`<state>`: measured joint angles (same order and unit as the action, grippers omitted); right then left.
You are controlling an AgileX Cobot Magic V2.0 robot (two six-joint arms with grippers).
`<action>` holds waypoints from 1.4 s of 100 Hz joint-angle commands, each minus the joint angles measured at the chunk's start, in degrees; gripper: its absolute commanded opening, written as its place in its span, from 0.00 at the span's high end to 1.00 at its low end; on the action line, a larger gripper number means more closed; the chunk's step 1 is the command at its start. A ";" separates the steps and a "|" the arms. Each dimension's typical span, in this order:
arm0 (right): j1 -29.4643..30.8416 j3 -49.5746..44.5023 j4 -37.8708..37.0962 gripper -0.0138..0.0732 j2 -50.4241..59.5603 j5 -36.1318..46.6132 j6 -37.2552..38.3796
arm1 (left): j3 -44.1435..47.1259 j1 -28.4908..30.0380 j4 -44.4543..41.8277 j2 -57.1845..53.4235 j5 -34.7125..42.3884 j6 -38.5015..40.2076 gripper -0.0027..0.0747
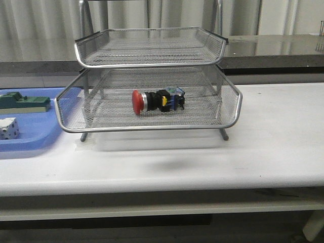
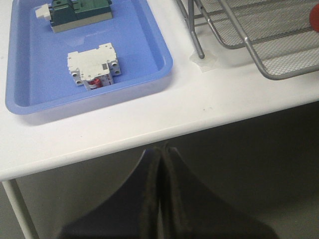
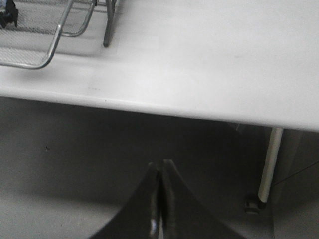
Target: Place button on rack with both arms
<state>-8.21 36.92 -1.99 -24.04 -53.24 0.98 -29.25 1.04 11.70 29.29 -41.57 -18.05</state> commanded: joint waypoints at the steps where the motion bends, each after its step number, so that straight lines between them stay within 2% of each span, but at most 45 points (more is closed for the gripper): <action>1: 0.24 1.23 -0.22 0.92 -0.71 6.93 -0.45 | -1.38 0.11 1.26 0.07 3.73 0.77 0.99; 16: 0.24 1.23 3.60 0.92 -5.53 8.91 -0.45 | -1.38 0.11 1.26 0.07 3.73 0.77 0.99; 57: 0.24 5.77 21.64 0.92 -28.41 13.72 -0.55 | -1.38 0.11 1.26 0.07 3.73 0.77 0.99; 73: -0.53 7.09 28.50 0.92 -35.08 16.58 -3.48 | -1.38 0.11 1.26 0.07 3.73 0.77 0.99; 96: -5.23 7.08 35.15 0.92 -42.11 20.50 -4.45 | -1.38 0.11 1.26 0.07 3.73 0.77 0.99; 140: -15.00 7.12 41.03 0.92 -53.97 27.63 -4.45 | -1.38 0.11 1.26 0.07 3.73 0.77 0.99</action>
<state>-21.85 42.23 36.75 -77.47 -28.77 -2.63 -29.24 1.04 11.70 29.29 -41.57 -18.01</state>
